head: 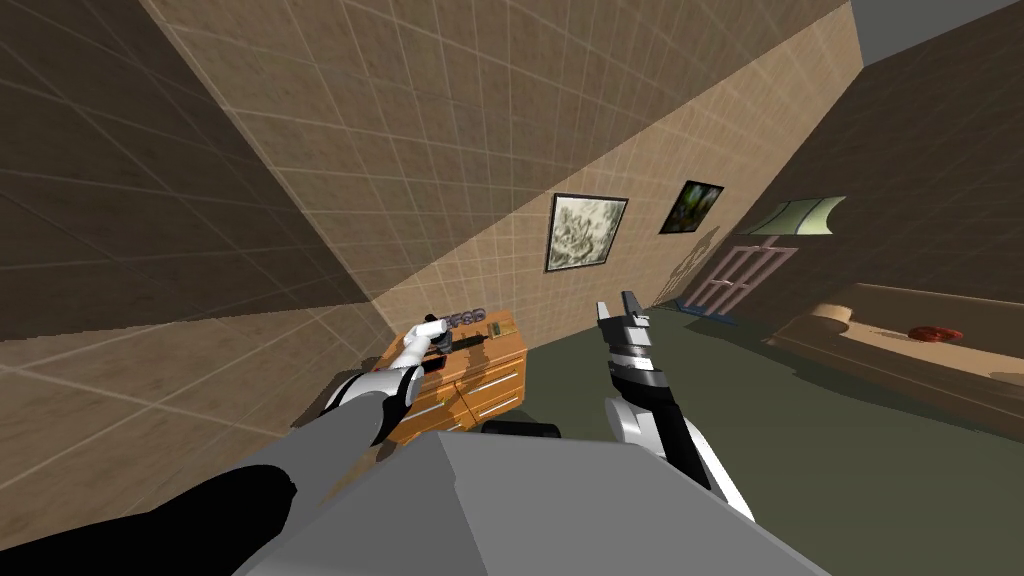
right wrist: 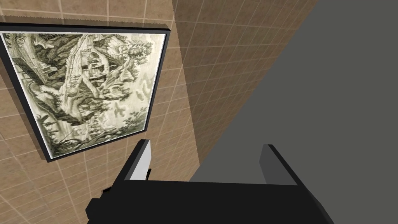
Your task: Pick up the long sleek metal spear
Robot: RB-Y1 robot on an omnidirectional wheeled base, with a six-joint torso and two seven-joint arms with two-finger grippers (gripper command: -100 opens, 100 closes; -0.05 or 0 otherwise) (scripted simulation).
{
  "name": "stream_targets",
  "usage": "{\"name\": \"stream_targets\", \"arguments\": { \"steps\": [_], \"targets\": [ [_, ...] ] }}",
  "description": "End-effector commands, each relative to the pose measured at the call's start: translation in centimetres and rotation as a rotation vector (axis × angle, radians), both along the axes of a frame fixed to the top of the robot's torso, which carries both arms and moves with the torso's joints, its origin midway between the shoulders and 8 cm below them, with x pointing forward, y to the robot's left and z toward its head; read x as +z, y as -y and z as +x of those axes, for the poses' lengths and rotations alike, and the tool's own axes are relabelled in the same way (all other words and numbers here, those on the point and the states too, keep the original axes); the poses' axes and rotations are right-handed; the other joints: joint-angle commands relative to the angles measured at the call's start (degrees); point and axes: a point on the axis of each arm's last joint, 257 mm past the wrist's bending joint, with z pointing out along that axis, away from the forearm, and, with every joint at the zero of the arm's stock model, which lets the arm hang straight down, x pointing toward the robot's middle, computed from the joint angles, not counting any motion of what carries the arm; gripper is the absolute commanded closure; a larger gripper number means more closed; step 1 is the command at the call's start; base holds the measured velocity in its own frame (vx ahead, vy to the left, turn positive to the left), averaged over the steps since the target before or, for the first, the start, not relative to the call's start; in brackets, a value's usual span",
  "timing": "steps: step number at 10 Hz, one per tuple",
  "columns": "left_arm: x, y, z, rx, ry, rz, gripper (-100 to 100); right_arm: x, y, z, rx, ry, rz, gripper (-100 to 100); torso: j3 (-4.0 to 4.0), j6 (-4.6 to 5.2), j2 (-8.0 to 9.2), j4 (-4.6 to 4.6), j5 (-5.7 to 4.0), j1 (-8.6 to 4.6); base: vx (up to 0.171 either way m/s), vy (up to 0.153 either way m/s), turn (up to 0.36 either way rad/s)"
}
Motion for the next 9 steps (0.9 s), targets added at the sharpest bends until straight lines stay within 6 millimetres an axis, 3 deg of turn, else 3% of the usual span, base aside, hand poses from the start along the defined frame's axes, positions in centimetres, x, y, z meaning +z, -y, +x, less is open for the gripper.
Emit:
{"name": "stream_targets", "arguments": {
  "steps": [1,9],
  "targets": [
    [-0.2,-0.5,-0.4,-0.019,0.000,-0.003,-100,0.0,0.0,0.0,0.000,0.000,0.000,0,0.00,0.00,0.00,0.00,0.00,0.00,0.053,-0.068,0.119],
    [-1.1,-2.2,-1.9,-0.102,0.003,-0.002,-100,0.0,0.0,0.0,0.000,0.000,0.000,0,0.05,0.01,0.09,0.02,0.00,0.02,0.067,-0.071,0.103]
  ]
}}
